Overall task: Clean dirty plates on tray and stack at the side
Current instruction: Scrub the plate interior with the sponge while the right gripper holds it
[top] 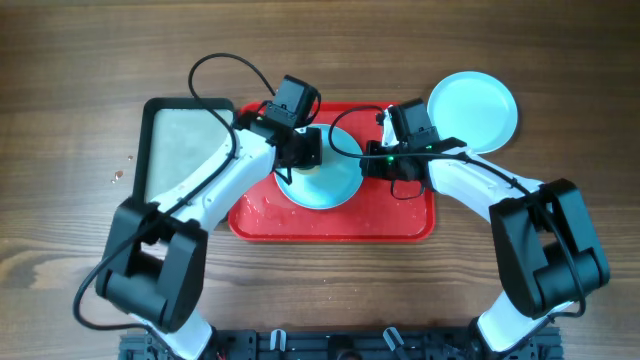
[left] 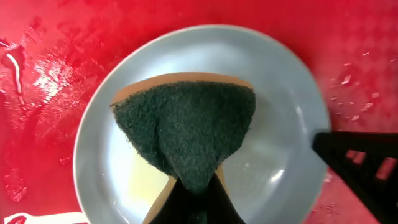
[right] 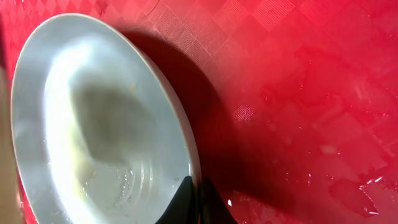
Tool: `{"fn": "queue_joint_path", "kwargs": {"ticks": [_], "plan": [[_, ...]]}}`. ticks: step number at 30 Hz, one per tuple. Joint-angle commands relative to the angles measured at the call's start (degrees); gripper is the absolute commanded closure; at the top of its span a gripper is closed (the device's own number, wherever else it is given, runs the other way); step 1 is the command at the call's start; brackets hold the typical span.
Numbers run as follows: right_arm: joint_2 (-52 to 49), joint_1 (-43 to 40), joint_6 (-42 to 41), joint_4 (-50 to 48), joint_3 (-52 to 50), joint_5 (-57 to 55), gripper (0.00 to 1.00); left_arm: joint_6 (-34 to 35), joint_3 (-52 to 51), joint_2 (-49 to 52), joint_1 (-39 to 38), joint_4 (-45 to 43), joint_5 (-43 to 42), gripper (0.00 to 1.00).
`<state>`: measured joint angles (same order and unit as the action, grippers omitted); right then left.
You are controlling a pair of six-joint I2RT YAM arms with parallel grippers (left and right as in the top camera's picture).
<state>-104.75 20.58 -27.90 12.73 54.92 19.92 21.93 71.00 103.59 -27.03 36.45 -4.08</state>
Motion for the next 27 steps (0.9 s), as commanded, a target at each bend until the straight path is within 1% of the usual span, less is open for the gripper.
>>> {"fn": "queue_joint_path", "kwargs": {"ticks": [1, 4, 9, 13, 16, 18, 20, 22, 25, 27], "plan": [[-1.0, 0.3, -0.7, -0.3, -0.2, 1.1, 0.96, -2.4, 0.9, 3.0, 0.3, 0.1, 3.0, 0.96], [-1.0, 0.3, -0.7, -0.3, -0.2, 1.1, 0.96, -2.4, 0.9, 3.5, 0.5, 0.9, 6.3, 0.96], [-1.0, 0.3, -0.7, -0.3, -0.2, 1.1, 0.96, -2.2, 0.5, 3.6, 0.9, 1.9, 6.1, 0.96], [-1.0, 0.3, -0.7, -0.3, -0.2, 1.1, 0.96, -2.2, -0.7, 5.6, 0.8, 1.9, 6.1, 0.96], [-1.0, 0.3, -0.7, -0.3, -0.2, 1.1, 0.95, -2.0, -0.8, 6.0, 1.1, 5.4, 6.1, 0.96], [-1.0, 0.3, -0.7, -0.3, -0.2, 1.1, 0.96, -2.0, -0.8, 6.0, 1.0, 9.4, 3.9, 0.96], [-1.0, 0.3, -0.8, -0.3, -0.2, 1.1, 0.96, -2.0, -0.8, 6.0, 1.0, 11.4, 1.7, 0.96], [-1.0, 0.3, -0.8, -0.3, -0.2, 1.1, 0.96, -1.9, -0.8, 6.0, 1.0, 11.4, -1.6, 0.96], [-1.0, 0.3, -0.8, -0.2, -0.2, 1.1, 0.96, 0.4, -1.0, 6.0, 1.0, 10.5, -1.9, 0.96], [-1.0, 0.3, -0.8, -0.2, -0.2, 1.6, 0.96, 1.5, -1.0, 6.0, 0.8, 10.3, -3.6, 0.96]]}}
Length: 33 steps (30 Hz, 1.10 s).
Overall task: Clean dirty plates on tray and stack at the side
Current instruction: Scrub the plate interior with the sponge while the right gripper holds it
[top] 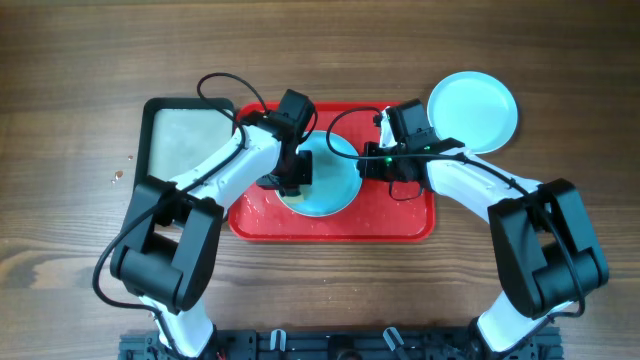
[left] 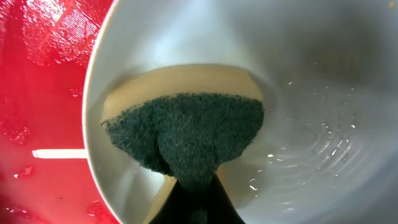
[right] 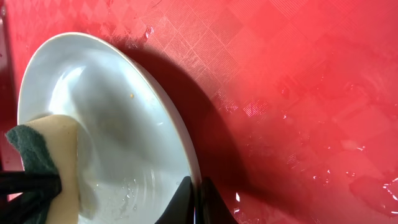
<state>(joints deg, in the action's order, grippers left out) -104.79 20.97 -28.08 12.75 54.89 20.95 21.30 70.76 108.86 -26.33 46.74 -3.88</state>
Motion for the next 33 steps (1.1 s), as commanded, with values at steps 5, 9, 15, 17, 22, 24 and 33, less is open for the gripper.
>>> {"fn": "queue_joint_path", "kwargs": {"ticks": [5, 9, 15, 17, 22, 24, 33], "plan": [[-1.0, -0.1, -1.0, -0.3, -0.2, 0.9, 0.96, 3.2, -0.8, 0.8, -1.4, -1.0, -5.7, 0.96], [-1.0, -0.1, -1.0, -0.3, -0.2, 1.4, 0.96, 3.9, -0.8, 0.8, -4.0, -2.6, -5.7, 0.96], [-1.0, -0.1, -1.0, -0.3, -0.2, 1.5, 0.96, 6.9, -1.0, 0.8, -6.4, -3.9, -5.7, 0.96], [-1.0, -0.1, -1.1, -0.3, -0.2, 1.6, 0.96, 9.2, -1.9, 0.8, -7.5, -6.3, -5.7, 0.96], [-1.0, -0.1, -1.1, -0.3, -0.2, 1.6, 0.96, 12.5, -3.4, 0.8, -9.9, -13.0, -5.7, 0.96], [-1.0, -0.1, -1.1, -0.3, -0.2, 1.5, 0.96, 12.6, -3.4, 0.8, -10.1, -15.2, -5.7, 0.96], [-1.0, -0.1, -1.0, -0.3, -0.2, 1.5, 0.96, 11.9, -2.8, 0.6, -7.4, -24.5, -5.4, 0.96]]}}
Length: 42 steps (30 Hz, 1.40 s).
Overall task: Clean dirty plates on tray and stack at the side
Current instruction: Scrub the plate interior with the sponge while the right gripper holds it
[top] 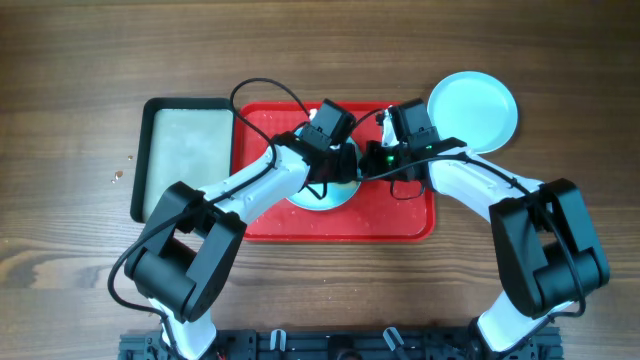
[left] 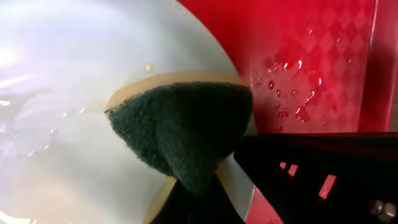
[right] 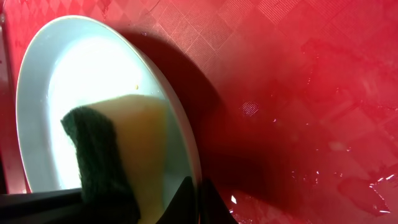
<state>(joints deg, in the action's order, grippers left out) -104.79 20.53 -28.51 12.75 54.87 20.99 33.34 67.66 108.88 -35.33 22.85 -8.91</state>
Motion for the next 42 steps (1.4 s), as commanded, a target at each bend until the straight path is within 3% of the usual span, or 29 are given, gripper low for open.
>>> {"fn": "queue_joint_path", "kwargs": {"ticks": [1, 4, 9, 15, 21, 29, 42], "plan": [[-1.0, 0.3, -0.6, -0.3, -0.1, 1.5, 0.96, -0.1, 0.6, 0.3, 2.7, -0.4, -0.4, 0.96], [-1.0, 0.3, -0.6, -0.3, -0.1, 1.5, 0.96, -0.5, 1.0, -1.7, 7.5, 1.5, -0.5, 0.96], [-1.0, 0.3, -0.6, -0.3, -0.1, 1.5, 0.96, -7.5, 1.0, -7.7, 13.1, 9.8, -0.5, 0.96], [-1.0, 0.3, -0.6, -0.3, -0.1, 1.5, 0.96, -9.0, 0.7, -5.3, 14.3, 16.2, -0.7, 0.96], [-1.0, 0.3, -0.6, -0.3, -0.1, 1.5, 0.96, -9.0, 0.7, -0.3, 11.6, 15.1, -0.7, 0.96], [-1.0, 0.3, -0.6, -0.3, -0.1, 1.5, 0.96, -8.6, 0.7, 3.4, 11.4, 3.1, -0.7, 0.96], [-1.0, 0.3, -0.6, -0.3, -0.1, 1.5, 0.96, -7.2, 0.7, 6.0, 9.2, 0.4, -3.3, 0.96]]}}
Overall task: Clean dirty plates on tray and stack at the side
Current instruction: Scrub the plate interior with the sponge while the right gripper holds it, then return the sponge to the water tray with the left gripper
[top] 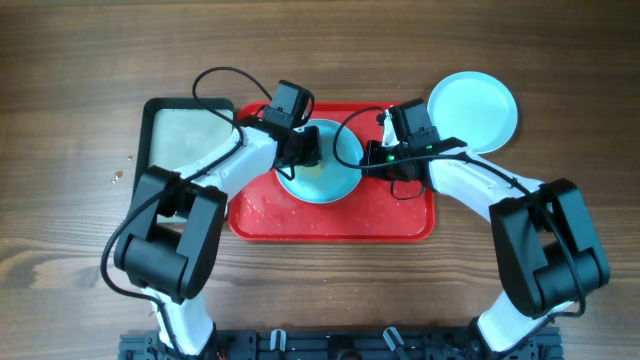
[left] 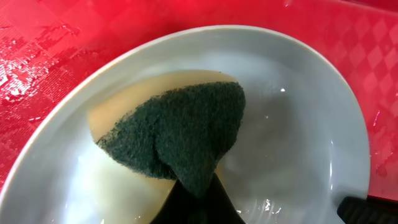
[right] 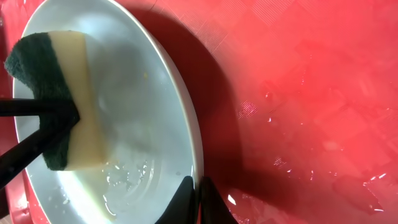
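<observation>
A wet pale blue plate [top: 322,172] [left: 292,124] [right: 130,124] is tilted up on the red tray [top: 400,215]. My right gripper [top: 362,162] [right: 194,200] is shut on its right rim. My left gripper [top: 308,150] [left: 190,202] is shut on a yellow sponge with a green scouring face [left: 174,127] [right: 56,106], pressed into the plate's upper left part. A clean pale blue plate [top: 472,110] lies on the table right of the tray.
A black-rimmed basin of cloudy water [top: 187,150] stands left of the tray. Water drops cover the tray floor [right: 323,124]. Bare wooden table [top: 80,260] surrounds everything.
My left gripper and the sponge were at the plate's right side beside the right gripper; now they are at its upper left. The right gripper still holds the rim.
The sponge was at the plate's upper middle, then at its left edge, then at its right side, and now at the upper left. All along my right gripper held the plate's right rim, tilted on the tray.
</observation>
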Tool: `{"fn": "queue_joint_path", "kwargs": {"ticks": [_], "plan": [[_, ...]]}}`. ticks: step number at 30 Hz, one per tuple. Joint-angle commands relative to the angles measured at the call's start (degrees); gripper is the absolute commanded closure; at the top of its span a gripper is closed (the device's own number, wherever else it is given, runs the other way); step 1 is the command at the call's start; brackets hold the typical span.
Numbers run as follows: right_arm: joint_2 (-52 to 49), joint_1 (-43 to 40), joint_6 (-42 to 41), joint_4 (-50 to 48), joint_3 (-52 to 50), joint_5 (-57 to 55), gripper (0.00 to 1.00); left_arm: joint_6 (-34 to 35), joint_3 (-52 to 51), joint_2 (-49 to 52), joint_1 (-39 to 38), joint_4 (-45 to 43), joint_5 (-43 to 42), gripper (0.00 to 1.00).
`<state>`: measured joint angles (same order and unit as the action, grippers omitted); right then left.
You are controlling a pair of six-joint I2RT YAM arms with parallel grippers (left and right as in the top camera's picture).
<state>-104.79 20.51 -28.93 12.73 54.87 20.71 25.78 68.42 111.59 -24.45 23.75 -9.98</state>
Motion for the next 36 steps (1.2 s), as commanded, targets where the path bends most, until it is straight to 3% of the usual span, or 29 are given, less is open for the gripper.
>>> {"fn": "queue_joint_path", "kwargs": {"ticks": [1, 14, 20, 25, 31, 36], "plan": [[-1.0, 0.3, -0.2, -0.3, -0.1, 1.8, 0.96, 0.4, -0.1, 3.6, -2.1, -0.8, -2.3, 0.96], [-1.0, 0.3, -0.2, -0.3, -0.1, 1.8, 0.96, 0.1, 0.2, 3.1, -4.7, -3.8, -14.3, 0.96], [-1.0, 0.3, -0.2, -0.3, -0.1, 1.8, 0.96, -1.9, 0.3, -8.3, 0.7, -2.0, -14.0, 0.96], [-1.0, 0.3, -0.2, -0.3, -0.1, 1.8, 0.96, -4.9, 0.3, -18.0, 10.8, 10.4, -5.1, 0.96], [-1.0, 0.3, -0.2, -0.3, -0.1, 1.8, 0.96, -13.9, 0.0, -18.7, 24.4, 23.9, 10.7, 0.96], [-1.0, 0.3, -0.2, -0.3, -0.1, 1.8, 0.96, -13.9, -5.6, -18.5, 29.6, 19.5, 14.8, 0.96]]}}
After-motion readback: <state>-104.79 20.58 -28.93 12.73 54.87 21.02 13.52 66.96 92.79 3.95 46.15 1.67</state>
